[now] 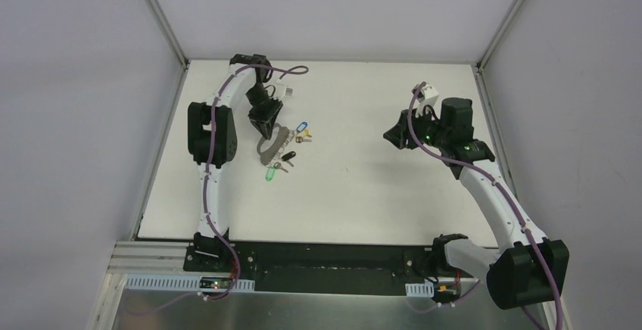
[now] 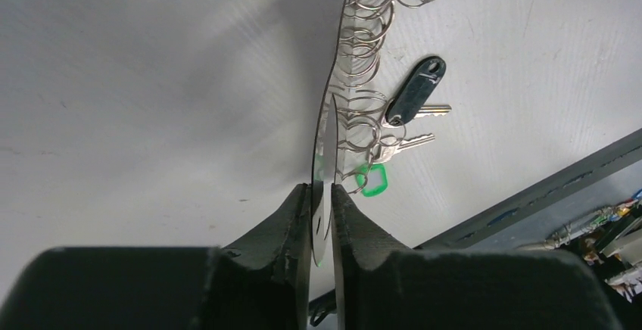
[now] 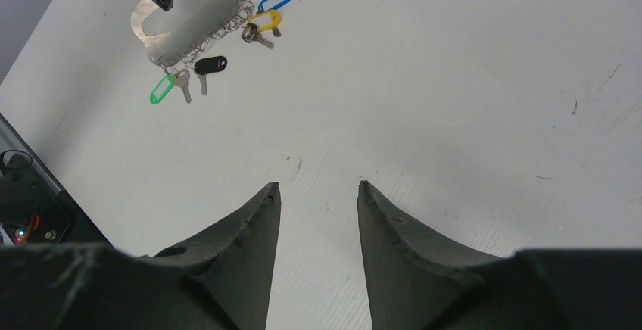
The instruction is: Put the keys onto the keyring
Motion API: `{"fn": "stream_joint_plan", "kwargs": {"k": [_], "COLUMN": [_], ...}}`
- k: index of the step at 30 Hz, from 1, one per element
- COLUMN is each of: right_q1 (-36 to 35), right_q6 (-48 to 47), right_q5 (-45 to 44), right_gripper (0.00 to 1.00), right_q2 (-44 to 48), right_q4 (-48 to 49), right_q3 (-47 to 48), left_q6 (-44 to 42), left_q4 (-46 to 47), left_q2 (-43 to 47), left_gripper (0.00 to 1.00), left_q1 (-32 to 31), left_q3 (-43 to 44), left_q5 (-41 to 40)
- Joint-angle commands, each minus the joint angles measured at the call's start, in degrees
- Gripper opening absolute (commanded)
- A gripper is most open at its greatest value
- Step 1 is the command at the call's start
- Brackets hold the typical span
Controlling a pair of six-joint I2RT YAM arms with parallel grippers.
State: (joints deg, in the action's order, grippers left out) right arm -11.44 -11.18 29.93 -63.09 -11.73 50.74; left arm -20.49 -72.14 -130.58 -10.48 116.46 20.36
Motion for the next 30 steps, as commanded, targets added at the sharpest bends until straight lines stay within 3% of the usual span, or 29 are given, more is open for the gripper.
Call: {"fn": "stream_joint_plan", "kwargs": {"k": [1, 9, 19, 24, 30], "right_q1": [0.5, 0.7, 1.1, 1.1, 1.2], "right_q6": [0.5, 0.4, 0.0, -0.2, -1.3], "right_q5": [1.4, 2.0, 0.9, -2.3, -6.8], "right_gripper": [0.45, 0.46, 0.54, 0.67, 0.99], "right_q2": [1.9, 2.5, 3.5, 3.5, 2.5], "right_q4": [1.6, 1.3, 0.7, 0.0, -2.0], "right_q3": [-0.3, -0.4, 0.0, 0.4, 2.9], "left_q6": [-2.2, -1.2, 0.4, 0.9, 2.5], "left_q4": [-2.4, -1.3, 2.5, 6.5, 17.4], "left_q2": [-0.6, 1.8, 8.7, 14.8, 28.2], "left_gripper": [0.18, 0.31, 0.61, 0.75, 0.87], "left_q1": [0.9, 1.1, 1.2, 1.2, 1.2], "left_q3": [1.0, -0.4, -4.7, -7.6, -17.4], "left_q5": [-3.2, -6.9, -13.7, -18.9, -23.0]}}
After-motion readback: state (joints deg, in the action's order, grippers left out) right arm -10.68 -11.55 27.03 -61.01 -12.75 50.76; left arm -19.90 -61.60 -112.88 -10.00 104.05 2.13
